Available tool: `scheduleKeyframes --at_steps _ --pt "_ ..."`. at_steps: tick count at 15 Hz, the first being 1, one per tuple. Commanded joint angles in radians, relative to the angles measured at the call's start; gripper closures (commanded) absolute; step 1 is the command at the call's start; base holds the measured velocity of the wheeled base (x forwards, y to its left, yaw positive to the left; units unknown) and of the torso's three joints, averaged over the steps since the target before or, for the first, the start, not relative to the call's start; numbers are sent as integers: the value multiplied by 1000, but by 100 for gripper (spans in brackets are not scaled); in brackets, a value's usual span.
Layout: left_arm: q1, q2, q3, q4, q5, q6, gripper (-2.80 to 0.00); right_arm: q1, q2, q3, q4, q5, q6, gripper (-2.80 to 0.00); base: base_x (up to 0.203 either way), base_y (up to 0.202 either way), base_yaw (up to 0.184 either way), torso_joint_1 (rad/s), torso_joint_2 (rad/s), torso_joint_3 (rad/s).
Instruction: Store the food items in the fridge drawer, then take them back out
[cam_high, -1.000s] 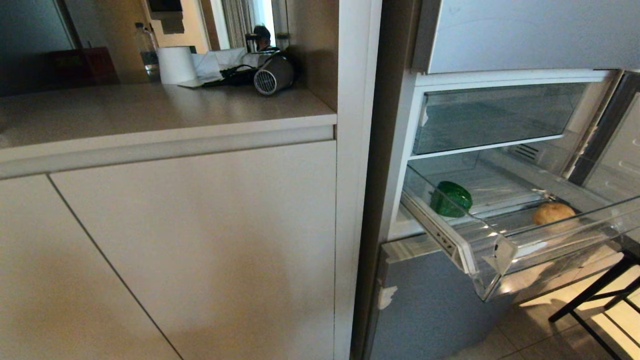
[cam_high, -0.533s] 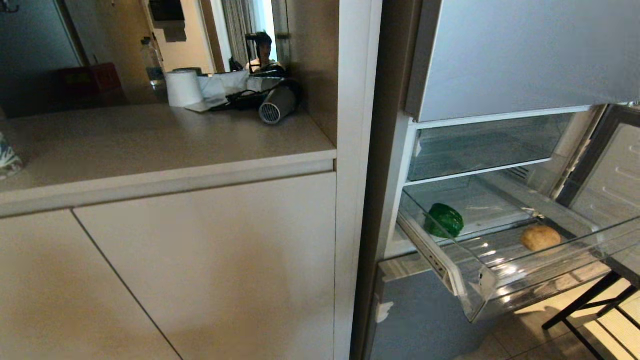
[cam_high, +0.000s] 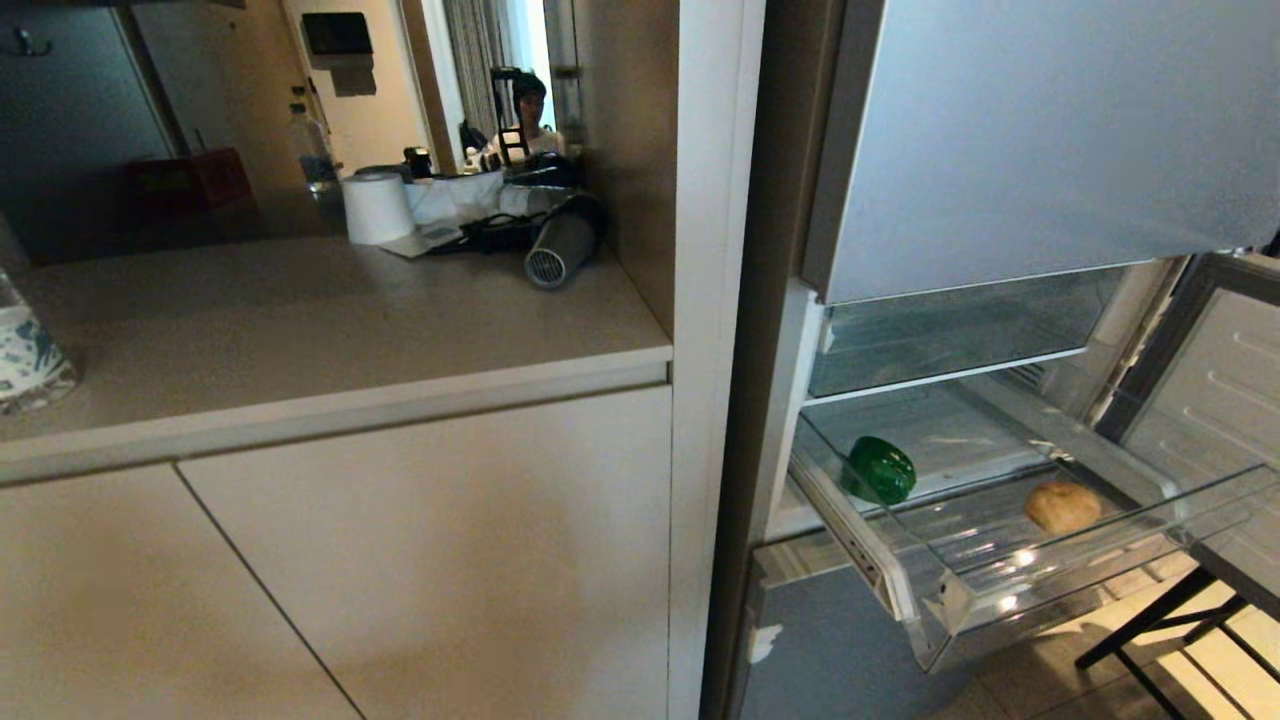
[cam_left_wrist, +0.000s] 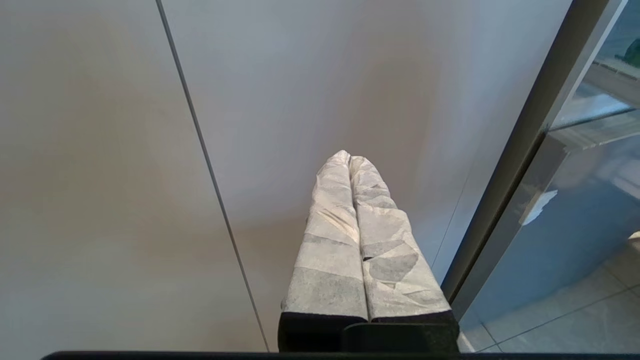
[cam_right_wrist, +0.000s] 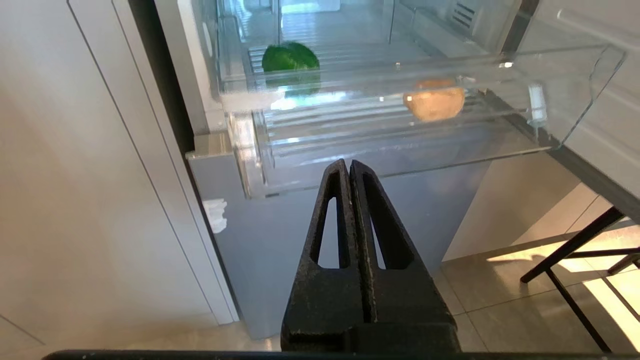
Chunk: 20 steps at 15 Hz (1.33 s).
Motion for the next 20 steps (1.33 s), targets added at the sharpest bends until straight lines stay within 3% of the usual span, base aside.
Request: scheduleKeyframes --at_steps 1,20 --pt "1 0 9 0 0 0 0 0 2 0 0 1 1 0 0 0 0 148 -344 -193" --pt "1 0 9 0 0 0 0 0 2 0 0 1 1 0 0 0 0 130 -285 -155"
